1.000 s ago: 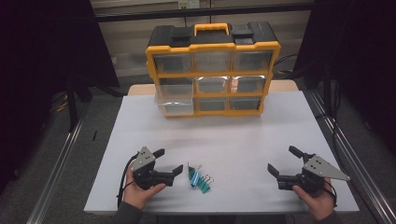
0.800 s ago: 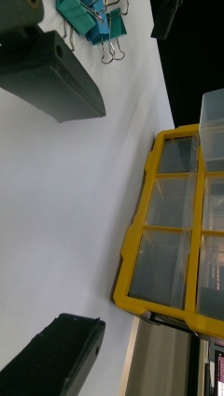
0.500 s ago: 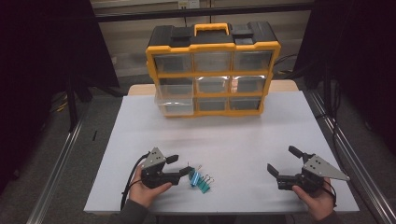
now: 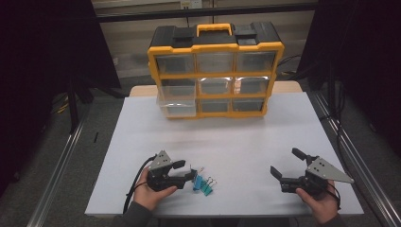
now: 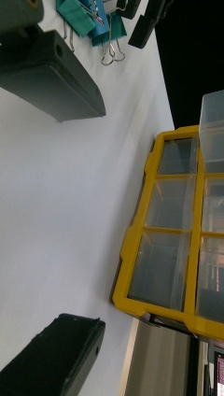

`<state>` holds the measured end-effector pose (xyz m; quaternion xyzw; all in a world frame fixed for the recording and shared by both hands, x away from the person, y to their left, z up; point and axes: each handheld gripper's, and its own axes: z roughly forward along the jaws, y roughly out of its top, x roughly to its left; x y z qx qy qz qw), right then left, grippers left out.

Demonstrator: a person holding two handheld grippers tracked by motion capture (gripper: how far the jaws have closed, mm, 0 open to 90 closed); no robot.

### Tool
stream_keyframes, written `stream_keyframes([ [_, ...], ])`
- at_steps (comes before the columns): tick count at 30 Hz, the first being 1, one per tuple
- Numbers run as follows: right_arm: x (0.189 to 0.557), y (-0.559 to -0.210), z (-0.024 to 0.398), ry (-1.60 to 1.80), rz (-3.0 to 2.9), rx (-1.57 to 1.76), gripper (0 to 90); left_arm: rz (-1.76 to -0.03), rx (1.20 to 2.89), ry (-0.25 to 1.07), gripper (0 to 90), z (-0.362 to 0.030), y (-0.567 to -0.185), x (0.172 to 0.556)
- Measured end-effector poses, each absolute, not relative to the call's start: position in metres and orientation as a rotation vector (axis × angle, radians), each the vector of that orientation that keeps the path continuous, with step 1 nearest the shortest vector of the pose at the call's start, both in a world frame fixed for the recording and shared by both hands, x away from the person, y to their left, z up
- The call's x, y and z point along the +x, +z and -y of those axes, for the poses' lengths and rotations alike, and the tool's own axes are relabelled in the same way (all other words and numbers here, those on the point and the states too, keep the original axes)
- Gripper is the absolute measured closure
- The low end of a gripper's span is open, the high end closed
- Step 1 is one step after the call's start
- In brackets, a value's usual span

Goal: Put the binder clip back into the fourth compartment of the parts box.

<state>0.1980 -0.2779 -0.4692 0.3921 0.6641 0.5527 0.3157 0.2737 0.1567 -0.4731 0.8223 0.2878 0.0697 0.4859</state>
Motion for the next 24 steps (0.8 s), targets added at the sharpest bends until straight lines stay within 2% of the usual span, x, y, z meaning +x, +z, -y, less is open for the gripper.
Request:
stream_keyframes([
  [3,0.198,-0.469,0.278,1.456,-1.749,1.032,0.3,-0.705,1.997,0.149,42.9,-0.156,-0.474,0.275],
  [10,0.197,-0.469,0.278,1.460,-1.750,1.033,0.4,-0.754,1.971,0.191,53.8,-0.164,-0.472,0.281],
  [12,0.198,-0.469,0.278,1.458,-1.748,1.030,0.4,-0.750,1.983,0.192,54.4,-0.164,-0.472,0.281],
  [16,0.197,-0.469,0.278,1.462,-1.752,1.033,0.3,-0.725,2.004,0.139,59.0,-0.158,-0.475,0.278],
  [20,0.197,-0.469,0.278,1.463,-1.748,1.033,0.4,-0.698,2.074,0.155,59.0,-0.154,-0.479,0.277],
  [24,0.197,-0.469,0.278,1.463,-1.748,1.033,0.4,-0.709,2.069,0.146,59.8,-0.153,-0.480,0.278],
])
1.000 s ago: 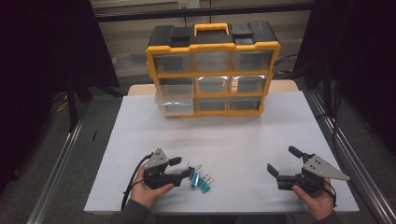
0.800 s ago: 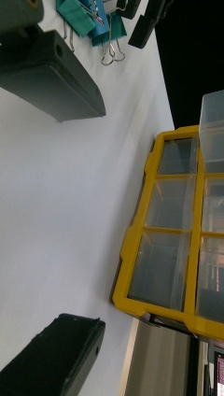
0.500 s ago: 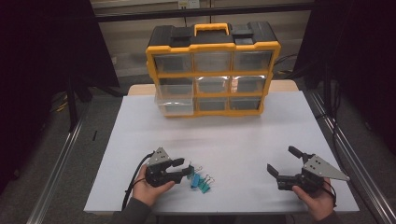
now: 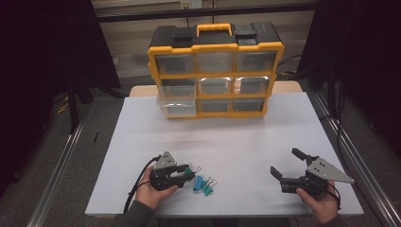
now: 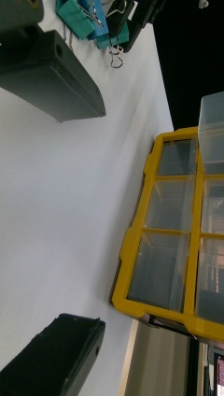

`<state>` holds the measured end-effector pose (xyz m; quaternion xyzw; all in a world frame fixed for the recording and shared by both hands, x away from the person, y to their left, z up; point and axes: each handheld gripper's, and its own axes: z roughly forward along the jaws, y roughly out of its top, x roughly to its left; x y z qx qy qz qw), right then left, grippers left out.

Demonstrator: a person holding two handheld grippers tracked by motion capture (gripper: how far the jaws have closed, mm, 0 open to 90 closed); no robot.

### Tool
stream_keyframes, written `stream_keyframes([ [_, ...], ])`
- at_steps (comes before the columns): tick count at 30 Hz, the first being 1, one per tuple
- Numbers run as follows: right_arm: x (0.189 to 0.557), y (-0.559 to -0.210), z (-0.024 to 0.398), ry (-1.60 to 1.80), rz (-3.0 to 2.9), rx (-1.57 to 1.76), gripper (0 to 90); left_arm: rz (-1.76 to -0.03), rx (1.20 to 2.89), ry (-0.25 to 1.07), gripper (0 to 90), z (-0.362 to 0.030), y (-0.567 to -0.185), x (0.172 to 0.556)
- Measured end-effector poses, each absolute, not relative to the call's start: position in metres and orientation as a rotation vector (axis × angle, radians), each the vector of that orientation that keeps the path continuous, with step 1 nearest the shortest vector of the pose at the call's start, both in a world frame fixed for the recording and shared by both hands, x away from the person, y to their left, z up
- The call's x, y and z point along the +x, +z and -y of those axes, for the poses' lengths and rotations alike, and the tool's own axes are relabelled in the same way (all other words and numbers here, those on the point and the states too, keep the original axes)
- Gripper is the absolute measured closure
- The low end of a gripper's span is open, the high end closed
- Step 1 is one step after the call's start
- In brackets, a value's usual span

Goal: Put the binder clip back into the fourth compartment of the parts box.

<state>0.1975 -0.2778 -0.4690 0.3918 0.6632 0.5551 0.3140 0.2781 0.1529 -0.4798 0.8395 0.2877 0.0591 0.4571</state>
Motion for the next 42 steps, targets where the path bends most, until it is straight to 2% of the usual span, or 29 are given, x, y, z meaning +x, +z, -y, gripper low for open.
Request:
stream_keyframes([
  [5,0.198,-0.469,0.278,1.462,-1.748,1.031,0.4,-0.757,2.041,0.135,56.6,-0.152,-0.481,0.281],
  [7,0.198,-0.469,0.277,1.460,-1.750,1.035,0.4,-0.772,2.024,0.122,52.6,-0.150,-0.481,0.283],
  [15,0.198,-0.469,0.278,1.456,-1.751,1.030,0.4,-0.819,2.076,0.125,45.4,-0.145,-0.484,0.289],
  [23,0.197,-0.469,0.279,1.461,-1.746,1.034,0.4,-0.820,2.094,0.184,49.9,-0.143,-0.480,0.287],
  [42,0.197,-0.469,0.279,1.467,-1.745,1.031,0.4,-0.839,2.002,0.123,50.4,-0.158,-0.454,0.289],
])
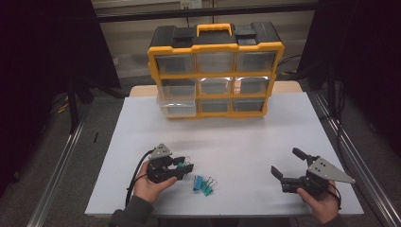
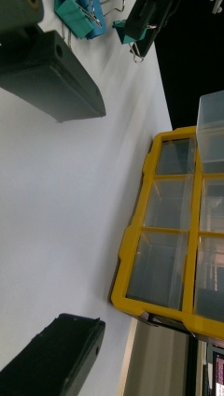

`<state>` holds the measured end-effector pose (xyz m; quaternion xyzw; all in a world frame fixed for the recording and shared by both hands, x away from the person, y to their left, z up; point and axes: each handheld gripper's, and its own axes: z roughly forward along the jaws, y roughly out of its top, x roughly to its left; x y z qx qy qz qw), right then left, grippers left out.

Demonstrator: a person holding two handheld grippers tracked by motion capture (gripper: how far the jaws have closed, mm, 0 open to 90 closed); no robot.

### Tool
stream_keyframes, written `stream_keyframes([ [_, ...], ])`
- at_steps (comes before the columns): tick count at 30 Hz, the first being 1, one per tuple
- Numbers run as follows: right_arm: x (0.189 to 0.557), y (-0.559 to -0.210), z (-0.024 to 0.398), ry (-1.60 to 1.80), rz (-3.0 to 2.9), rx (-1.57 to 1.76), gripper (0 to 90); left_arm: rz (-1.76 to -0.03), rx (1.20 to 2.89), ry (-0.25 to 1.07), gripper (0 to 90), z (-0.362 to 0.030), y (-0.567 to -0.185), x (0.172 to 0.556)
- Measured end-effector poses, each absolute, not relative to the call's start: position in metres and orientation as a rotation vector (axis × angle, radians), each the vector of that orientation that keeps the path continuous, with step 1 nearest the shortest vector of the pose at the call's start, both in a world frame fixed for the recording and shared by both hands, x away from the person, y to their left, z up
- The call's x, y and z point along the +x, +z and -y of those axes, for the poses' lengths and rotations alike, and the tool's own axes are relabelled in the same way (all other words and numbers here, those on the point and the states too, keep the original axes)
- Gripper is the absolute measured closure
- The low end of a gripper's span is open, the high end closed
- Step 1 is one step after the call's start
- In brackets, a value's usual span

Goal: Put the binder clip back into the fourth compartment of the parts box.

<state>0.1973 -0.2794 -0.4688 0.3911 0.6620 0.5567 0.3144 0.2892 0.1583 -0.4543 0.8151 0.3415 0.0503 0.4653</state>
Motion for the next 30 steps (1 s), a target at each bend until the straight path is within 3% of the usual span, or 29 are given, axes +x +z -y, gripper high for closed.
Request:
stream_keyframes([
  [30,0.197,-0.469,0.280,1.471,-1.748,1.031,0.4,-0.796,1.940,0.118,50.5,-0.167,-0.362,0.332],
])
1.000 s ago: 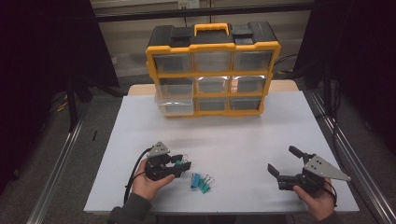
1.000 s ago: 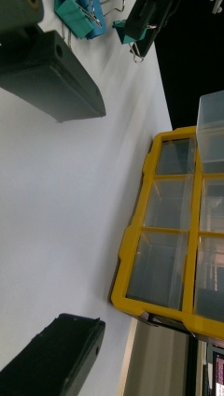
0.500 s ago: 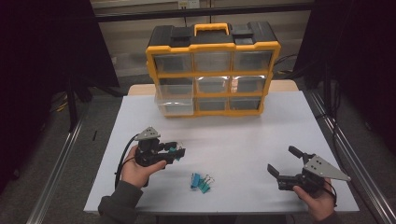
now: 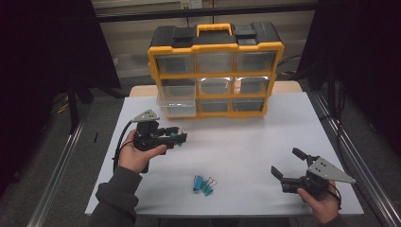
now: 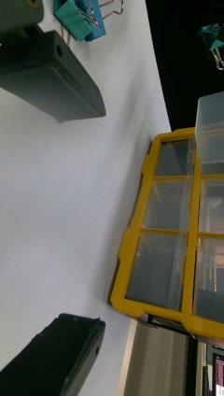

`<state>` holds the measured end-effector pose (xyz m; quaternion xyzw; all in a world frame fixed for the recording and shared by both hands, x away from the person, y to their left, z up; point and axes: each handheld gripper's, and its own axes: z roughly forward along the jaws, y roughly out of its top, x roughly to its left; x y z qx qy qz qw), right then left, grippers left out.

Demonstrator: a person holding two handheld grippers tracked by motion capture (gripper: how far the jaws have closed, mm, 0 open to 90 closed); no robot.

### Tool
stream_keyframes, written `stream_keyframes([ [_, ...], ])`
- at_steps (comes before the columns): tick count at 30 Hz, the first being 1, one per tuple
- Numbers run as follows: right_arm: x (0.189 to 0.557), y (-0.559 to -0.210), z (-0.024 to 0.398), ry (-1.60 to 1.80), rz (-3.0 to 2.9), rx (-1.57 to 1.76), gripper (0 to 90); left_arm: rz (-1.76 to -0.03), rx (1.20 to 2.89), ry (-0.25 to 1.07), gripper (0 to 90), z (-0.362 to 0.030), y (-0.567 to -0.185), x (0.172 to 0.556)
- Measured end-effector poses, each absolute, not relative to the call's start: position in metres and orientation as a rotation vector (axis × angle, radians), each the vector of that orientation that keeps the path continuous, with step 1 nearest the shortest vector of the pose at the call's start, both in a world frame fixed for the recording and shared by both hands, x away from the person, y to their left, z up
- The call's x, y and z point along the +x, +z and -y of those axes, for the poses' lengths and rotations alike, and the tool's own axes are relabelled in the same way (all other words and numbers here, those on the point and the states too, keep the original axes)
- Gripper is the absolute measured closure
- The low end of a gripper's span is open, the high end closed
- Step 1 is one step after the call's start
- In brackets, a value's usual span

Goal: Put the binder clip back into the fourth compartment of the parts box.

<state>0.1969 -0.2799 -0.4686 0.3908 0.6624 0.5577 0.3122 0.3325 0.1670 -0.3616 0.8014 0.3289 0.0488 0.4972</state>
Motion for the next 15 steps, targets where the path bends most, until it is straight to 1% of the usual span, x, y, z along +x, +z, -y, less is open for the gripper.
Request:
stream_keyframes([
  [15,0.197,-0.469,0.280,1.474,-1.739,1.032,0.4,-0.771,1.975,0.131,50.5,-0.159,-0.328,0.351],
])
